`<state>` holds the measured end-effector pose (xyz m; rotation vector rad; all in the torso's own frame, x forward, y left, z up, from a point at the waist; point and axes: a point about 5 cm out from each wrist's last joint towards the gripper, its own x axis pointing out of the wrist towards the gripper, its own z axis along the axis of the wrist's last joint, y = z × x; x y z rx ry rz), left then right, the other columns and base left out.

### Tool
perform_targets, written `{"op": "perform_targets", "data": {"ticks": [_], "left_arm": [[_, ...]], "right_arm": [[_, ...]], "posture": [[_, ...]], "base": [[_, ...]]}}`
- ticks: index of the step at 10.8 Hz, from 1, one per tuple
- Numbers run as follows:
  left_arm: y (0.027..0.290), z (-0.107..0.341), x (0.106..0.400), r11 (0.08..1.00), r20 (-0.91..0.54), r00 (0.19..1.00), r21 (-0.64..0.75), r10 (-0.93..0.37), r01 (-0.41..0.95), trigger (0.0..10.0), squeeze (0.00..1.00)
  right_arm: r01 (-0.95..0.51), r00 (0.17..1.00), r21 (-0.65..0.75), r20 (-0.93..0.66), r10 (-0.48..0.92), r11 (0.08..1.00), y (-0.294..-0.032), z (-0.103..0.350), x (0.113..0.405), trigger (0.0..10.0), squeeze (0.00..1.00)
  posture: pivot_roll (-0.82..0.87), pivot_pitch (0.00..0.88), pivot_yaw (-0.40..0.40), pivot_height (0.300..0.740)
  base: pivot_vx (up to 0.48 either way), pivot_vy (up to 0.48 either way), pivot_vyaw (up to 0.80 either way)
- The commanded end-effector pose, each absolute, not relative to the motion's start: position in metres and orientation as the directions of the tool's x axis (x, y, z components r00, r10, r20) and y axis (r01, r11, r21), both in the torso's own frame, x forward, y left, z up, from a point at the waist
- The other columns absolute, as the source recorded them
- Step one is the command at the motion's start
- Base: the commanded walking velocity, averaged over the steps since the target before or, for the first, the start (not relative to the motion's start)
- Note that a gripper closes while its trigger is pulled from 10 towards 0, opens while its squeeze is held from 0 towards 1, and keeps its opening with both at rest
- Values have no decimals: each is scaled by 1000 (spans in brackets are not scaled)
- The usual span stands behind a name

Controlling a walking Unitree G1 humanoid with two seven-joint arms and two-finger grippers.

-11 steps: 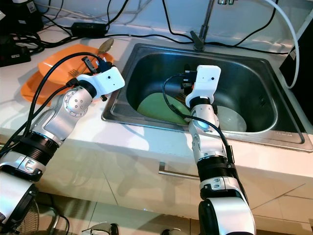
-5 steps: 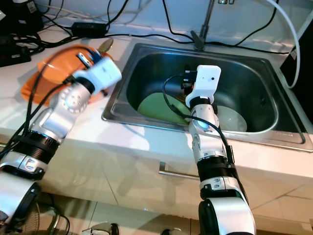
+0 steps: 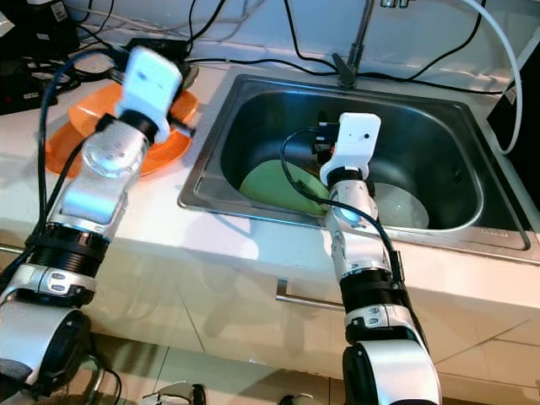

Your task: Kitchen organization

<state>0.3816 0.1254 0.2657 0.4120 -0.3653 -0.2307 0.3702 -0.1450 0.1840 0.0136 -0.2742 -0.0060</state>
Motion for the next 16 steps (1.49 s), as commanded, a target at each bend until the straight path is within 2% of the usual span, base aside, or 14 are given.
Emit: {"op": "perform_targets", "data": {"ticks": [1, 3, 6, 8, 9, 11, 12, 13, 15, 16], "left_arm": [[124, 283, 380, 905, 343, 890, 396, -300, 153, 10000, 0], [123, 302, 373, 934, 410, 852, 277, -326, 225, 10000, 0], [100, 315, 354, 868, 480, 725, 216, -494, 448, 10000, 0], [92, 310, 348, 821, 484, 676, 190, -556, 539, 10000, 0], [87, 308, 345, 802, 491, 658, 164, -571, 575, 10000, 0], [83, 297, 347, 791, 464, 668, 134, -582, 597, 10000, 0], [84, 290, 349, 789, 446, 679, 114, -583, 603, 10000, 0], [86, 283, 352, 801, 428, 702, 100, -570, 590, 10000, 0], [86, 279, 351, 795, 420, 703, 79, -573, 601, 10000, 0], [85, 276, 351, 785, 416, 701, 56, -580, 617, 10000, 0]], "right_arm": [[6, 959, 26, 284, -13, 1000, -145, 189, 372, 10000, 0], [3, 959, 26, 284, -11, 1000, -144, 188, 372, 10000, 0], [0, 958, 21, 287, -6, 1000, -144, 189, 372, 10000, 0], [-3, 956, 6, 294, 1, 1000, -145, 191, 372, 10000, 0], [-12, 951, -21, 308, 17, 1000, -145, 193, 371, 10000, 1000], [-28, 948, -80, 314, 52, 996, -153, 197, 373, 10000, 1000], [-82, 936, -130, 331, 121, 988, -155, 205, 373, 10000, 1000], [-181, 924, -205, 301, 238, 962, -147, 202, 371, 10000, 1000], [-324, 878, -239, 284, 385, 915, -133, 201, 363, 10000, 1000], [-398, 844, -270, 266, 466, 876, -128, 200, 358, 10000, 302]], "posture": [[51, 37, -9, 740], [50, 34, -12, 740], [53, 34, -19, 740], [47, 38, -18, 740], [44, 39, -18, 740], [39, 45, -18, 740], [32, 48, -18, 740], [30, 51, -18, 740], [28, 60, -12, 740], [28, 60, -13, 740]], "base": [[0, 0, 0], [0, 0, 0], [0, 0, 0], [0, 0, 0], [0, 0, 0], [0, 0, 0], [0, 0, 0], [0, 0, 0], [0, 0, 0], [0, 0, 0]]}}
